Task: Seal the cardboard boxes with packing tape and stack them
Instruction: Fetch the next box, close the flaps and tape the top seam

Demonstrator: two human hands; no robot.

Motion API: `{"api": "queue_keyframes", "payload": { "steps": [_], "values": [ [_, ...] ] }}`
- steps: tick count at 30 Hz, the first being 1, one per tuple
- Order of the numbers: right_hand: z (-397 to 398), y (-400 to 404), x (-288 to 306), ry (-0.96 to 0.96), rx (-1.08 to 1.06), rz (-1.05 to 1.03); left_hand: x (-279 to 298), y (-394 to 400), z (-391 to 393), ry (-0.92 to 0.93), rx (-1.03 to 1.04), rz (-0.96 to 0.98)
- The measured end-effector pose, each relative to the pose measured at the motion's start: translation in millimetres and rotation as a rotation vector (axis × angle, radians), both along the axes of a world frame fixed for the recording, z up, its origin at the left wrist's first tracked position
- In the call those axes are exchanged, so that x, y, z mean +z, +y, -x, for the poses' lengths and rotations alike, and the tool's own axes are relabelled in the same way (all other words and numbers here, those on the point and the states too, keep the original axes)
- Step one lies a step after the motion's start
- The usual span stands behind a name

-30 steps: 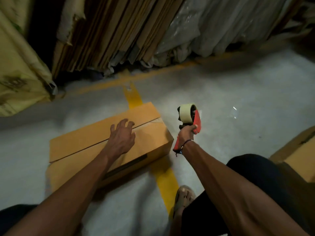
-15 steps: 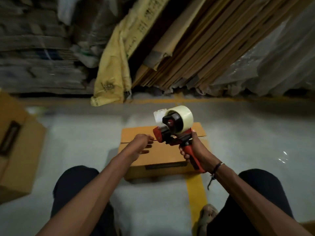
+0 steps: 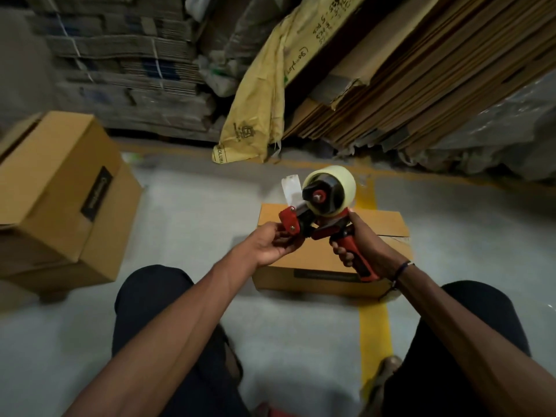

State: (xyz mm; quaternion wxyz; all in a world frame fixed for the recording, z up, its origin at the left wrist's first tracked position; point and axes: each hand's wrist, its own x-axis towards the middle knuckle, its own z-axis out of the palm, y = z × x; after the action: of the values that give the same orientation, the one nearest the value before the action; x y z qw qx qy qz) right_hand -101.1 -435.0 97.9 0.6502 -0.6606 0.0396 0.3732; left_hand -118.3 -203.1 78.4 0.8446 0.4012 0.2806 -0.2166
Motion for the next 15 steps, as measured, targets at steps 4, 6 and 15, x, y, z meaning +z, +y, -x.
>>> {"api": "queue_keyframes", "payload": {
  "steps": [4,6,15],
  "values": [
    [1.6,8.1,-1.3,-0.010,0.024,-0.051,0.6,8.6,5.9,0.040,0.064,0.019],
    [1.4,10.4,-1.7,-0.008,0.025,-0.085,-1.7,12.2,7.2,0.069,0.146,0.052],
    [4.1,28.0,-17.4,-0.003,0.062,-0.094,-6.3,20.6,9.6,0.047,0.049,-0.166]
  ]
}}
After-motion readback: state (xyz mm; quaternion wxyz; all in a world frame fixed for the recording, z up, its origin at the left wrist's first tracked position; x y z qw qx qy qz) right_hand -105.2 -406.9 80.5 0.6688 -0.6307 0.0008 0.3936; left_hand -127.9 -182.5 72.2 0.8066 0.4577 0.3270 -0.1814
